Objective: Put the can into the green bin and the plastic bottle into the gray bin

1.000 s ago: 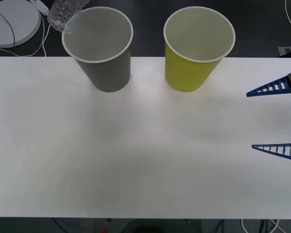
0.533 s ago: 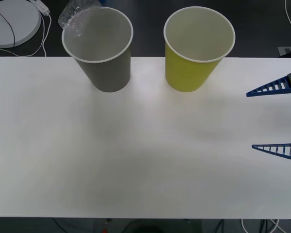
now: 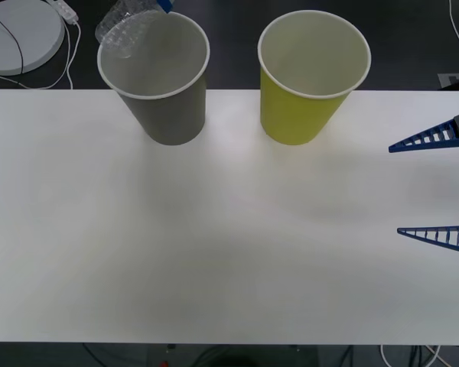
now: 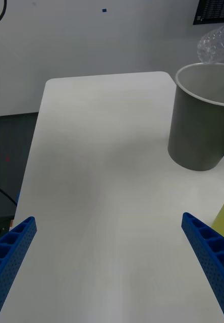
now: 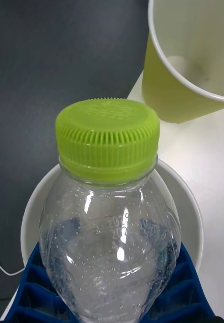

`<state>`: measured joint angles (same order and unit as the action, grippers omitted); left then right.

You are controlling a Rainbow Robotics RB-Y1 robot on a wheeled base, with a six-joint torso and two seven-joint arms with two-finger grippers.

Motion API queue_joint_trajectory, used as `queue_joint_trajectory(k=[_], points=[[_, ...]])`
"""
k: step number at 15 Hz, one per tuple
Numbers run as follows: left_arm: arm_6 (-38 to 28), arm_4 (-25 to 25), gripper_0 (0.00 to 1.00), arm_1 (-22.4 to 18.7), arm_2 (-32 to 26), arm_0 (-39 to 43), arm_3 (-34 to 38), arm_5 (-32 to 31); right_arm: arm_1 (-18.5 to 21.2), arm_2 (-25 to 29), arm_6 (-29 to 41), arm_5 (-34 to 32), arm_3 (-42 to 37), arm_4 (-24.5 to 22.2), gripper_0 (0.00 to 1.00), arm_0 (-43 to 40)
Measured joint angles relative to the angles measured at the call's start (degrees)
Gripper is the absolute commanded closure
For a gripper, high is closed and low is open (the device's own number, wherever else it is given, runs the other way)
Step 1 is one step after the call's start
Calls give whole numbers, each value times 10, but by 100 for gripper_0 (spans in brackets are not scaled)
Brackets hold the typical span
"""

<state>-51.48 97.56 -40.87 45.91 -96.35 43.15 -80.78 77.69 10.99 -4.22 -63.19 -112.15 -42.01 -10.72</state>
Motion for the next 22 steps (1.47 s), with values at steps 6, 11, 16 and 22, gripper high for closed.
queue_joint_trajectory(k=[6, 11, 16, 22], points=[[11, -20, 0, 0, 1, 0, -21, -1, 0, 0, 0, 0, 0, 0, 0, 0], [16, -24, 0, 0, 0, 0, -25, -1, 0, 0, 0, 0, 0, 0, 0, 0], [16, -31, 0, -6, 1, 5, -15, -2, 0, 0, 0, 0, 0, 0, 0, 0], [-6, -57, 0, -75, 1, 62, 111, 25, 0, 0, 0, 0, 0, 0, 0, 0]])
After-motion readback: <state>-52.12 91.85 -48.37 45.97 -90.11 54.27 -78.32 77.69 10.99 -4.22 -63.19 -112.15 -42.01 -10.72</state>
